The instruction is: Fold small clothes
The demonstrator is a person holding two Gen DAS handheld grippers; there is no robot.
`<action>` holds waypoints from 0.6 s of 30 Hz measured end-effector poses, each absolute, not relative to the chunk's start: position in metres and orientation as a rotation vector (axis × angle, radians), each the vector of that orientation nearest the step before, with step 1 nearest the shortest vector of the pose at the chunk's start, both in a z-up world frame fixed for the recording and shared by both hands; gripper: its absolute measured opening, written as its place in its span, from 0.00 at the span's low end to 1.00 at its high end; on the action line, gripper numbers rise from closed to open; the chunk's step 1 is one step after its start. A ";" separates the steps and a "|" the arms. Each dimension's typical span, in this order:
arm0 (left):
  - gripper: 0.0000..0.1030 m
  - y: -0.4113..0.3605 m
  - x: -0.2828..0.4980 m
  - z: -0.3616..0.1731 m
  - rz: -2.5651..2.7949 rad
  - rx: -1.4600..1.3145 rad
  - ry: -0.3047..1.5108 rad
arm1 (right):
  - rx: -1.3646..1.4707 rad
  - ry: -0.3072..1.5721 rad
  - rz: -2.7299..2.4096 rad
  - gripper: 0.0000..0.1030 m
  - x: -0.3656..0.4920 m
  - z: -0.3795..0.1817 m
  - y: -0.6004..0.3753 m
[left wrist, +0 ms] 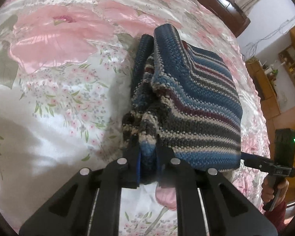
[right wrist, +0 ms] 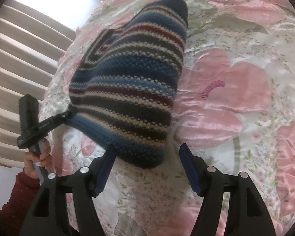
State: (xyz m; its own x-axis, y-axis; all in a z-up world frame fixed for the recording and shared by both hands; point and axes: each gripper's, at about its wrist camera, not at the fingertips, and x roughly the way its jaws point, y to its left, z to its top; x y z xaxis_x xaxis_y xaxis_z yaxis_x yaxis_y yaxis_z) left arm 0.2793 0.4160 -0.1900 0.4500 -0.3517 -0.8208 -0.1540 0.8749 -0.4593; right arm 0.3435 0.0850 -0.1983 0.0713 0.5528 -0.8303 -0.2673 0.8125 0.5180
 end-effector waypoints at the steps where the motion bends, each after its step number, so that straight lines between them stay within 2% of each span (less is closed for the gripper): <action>1: 0.11 0.418 0.279 -0.191 -0.130 -0.530 1.113 | 0.266 1.380 0.624 0.66 0.345 -0.203 0.087; 3: 0.12 0.419 0.280 -0.192 -0.132 -0.541 1.115 | 0.342 1.439 0.632 0.65 0.349 -0.220 0.092; 5: 0.12 0.419 0.280 -0.192 -0.133 -0.545 1.118 | 0.392 1.466 0.662 0.38 0.349 -0.229 0.094; 6: 0.12 0.419 0.280 -0.191 -0.133 -0.543 1.121 | 0.401 1.469 0.669 0.35 0.349 -0.231 0.093; 7: 0.12 0.419 0.280 -0.190 -0.136 -0.545 1.122 | 0.397 1.461 0.673 0.26 0.348 -0.228 0.092; 8: 0.12 0.421 0.280 -0.190 -0.141 -0.549 1.123 | 0.397 1.454 0.684 0.23 0.347 -0.225 0.090; 12: 0.13 0.415 0.277 -0.190 -0.157 -0.529 1.121 | 0.321 1.423 0.663 0.21 0.346 -0.208 0.085; 18: 0.14 0.412 0.279 -0.199 -0.156 -0.530 1.128 | 0.183 1.485 0.599 0.22 0.351 -0.229 0.109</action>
State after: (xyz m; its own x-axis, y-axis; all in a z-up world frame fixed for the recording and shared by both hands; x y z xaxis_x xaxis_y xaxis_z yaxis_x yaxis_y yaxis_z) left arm 0.2785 0.4123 -0.1989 0.4325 -0.3792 -0.8180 -0.1437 0.8667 -0.4777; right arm 0.3506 0.1094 -0.2294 -0.0270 0.4804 -0.8766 -0.2627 0.8427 0.4699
